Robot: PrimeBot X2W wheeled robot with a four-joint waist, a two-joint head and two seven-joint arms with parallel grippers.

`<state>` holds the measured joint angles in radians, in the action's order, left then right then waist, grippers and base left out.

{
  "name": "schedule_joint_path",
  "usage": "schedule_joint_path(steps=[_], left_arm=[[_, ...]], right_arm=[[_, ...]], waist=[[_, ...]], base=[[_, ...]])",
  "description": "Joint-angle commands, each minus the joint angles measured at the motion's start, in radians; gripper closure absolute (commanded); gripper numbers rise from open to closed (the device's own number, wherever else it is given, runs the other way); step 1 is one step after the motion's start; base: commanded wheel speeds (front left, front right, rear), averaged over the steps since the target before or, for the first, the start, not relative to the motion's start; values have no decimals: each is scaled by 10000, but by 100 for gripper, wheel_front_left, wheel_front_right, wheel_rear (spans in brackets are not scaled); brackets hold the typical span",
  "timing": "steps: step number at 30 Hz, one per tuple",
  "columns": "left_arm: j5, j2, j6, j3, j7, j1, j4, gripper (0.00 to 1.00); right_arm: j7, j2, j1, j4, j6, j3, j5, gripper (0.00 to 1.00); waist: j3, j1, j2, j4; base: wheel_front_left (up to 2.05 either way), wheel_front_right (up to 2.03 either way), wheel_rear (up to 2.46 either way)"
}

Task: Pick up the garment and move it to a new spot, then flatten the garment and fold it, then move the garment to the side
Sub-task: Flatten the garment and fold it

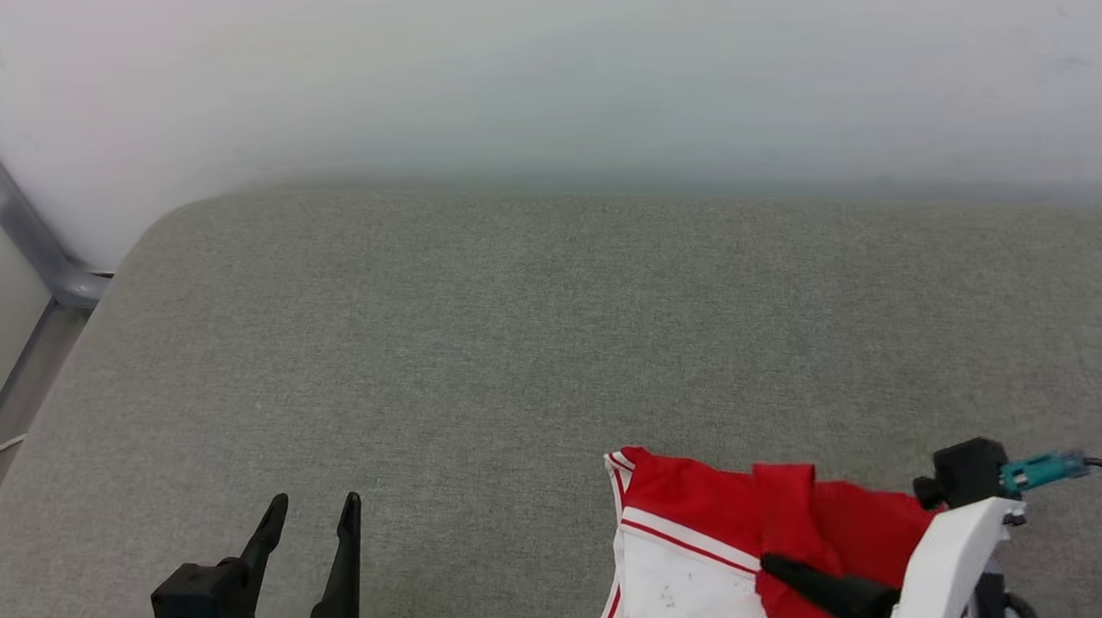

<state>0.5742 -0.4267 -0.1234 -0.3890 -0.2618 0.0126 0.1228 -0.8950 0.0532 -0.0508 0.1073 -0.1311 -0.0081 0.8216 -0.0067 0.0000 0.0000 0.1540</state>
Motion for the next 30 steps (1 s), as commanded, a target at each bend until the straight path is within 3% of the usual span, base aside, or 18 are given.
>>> schedule_joint_path(steps=[1,9,18,19,20,30], left_arm=[[-84,44,34,39,-40,-120,32,0],[-154,114,127,38,-40,-71,82,0],[-198,197,167,-21,-32,115,144,0],[-198,202,163,-11,-32,101,149,0],[-204,203,162,-4,-32,82,155,0],[-208,143,123,17,-20,-14,147,0]], right_arm=[[377,-42,43,-240,8,356,281,100],[2221,-38,802,-1901,8,2010,816,100],[3657,-38,1860,-4316,8,2445,571,100],[3764,-38,1947,-4486,8,2552,616,58],[3836,-38,2025,-4611,8,2677,663,0],[3829,-31,2297,-4037,8,4091,1802,0]], waist=[[-25,0,0,49],[21,0,0,239],[162,0,0,519],[174,0,0,534],[181,0,0,544],[30,0,0,400]], base=[[0,0,0],[0,0,0],[0,0,0],[0,0,0],[0,0,0],[0,0,0]])
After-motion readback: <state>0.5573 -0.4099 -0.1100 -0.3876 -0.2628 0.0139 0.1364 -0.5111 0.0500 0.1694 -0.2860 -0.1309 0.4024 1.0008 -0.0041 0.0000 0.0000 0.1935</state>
